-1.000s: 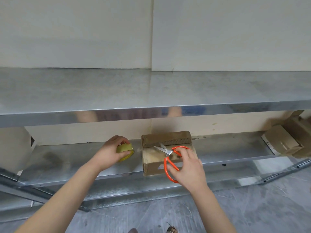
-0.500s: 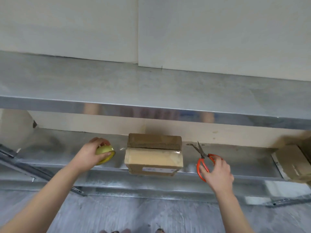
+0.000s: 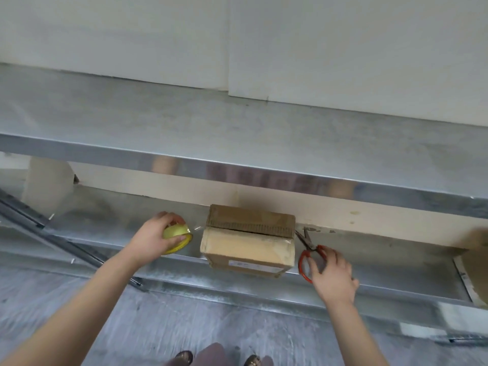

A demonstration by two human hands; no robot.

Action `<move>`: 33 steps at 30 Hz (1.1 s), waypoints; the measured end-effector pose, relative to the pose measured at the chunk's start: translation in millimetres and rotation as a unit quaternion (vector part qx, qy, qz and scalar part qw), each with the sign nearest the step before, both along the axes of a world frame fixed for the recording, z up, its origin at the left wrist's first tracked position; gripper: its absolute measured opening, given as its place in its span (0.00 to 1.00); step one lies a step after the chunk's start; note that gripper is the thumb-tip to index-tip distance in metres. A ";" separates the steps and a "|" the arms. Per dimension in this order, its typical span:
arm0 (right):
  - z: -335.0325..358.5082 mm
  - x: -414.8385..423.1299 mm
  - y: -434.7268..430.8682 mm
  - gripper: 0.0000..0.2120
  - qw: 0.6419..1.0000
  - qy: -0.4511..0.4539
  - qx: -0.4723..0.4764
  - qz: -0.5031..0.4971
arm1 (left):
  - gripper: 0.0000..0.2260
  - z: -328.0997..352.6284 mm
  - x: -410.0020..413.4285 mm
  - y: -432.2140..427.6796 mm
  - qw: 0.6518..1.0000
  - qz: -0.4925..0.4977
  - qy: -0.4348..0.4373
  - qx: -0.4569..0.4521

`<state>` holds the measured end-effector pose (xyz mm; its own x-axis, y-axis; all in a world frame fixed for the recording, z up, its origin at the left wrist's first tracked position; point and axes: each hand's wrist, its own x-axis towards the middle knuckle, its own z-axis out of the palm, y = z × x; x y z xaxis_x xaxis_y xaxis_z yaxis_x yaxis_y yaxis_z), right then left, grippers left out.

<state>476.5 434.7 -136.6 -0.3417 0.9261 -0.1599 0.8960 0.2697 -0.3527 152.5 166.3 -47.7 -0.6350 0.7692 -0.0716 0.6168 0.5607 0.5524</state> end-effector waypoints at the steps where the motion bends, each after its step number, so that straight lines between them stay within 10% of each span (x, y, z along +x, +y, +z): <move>1: 7.3 4.6 -7.1 0.25 1.000 0.001 0.021 0.006 | 0.15 2.2 -2.4 0.7 1.000 -0.005 0.000 0.005; 11: 103.3 -53.5 -154.9 0.30 0.973 0.049 0.186 0.125 | 0.14 26.3 -37.6 -19.0 0.993 -0.110 -0.001 0.042; 33: 91.7 -268.1 -266.9 0.09 0.970 0.189 0.065 0.140 | 0.14 24.1 -93.2 -68.6 0.968 -0.239 0.009 0.080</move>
<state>208.4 167.8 -44.9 -0.5945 0.7920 0.1386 0.5938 0.5487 -0.5885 59.3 97.7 -23.7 -0.2035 0.9758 0.0795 0.7948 0.1172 0.5955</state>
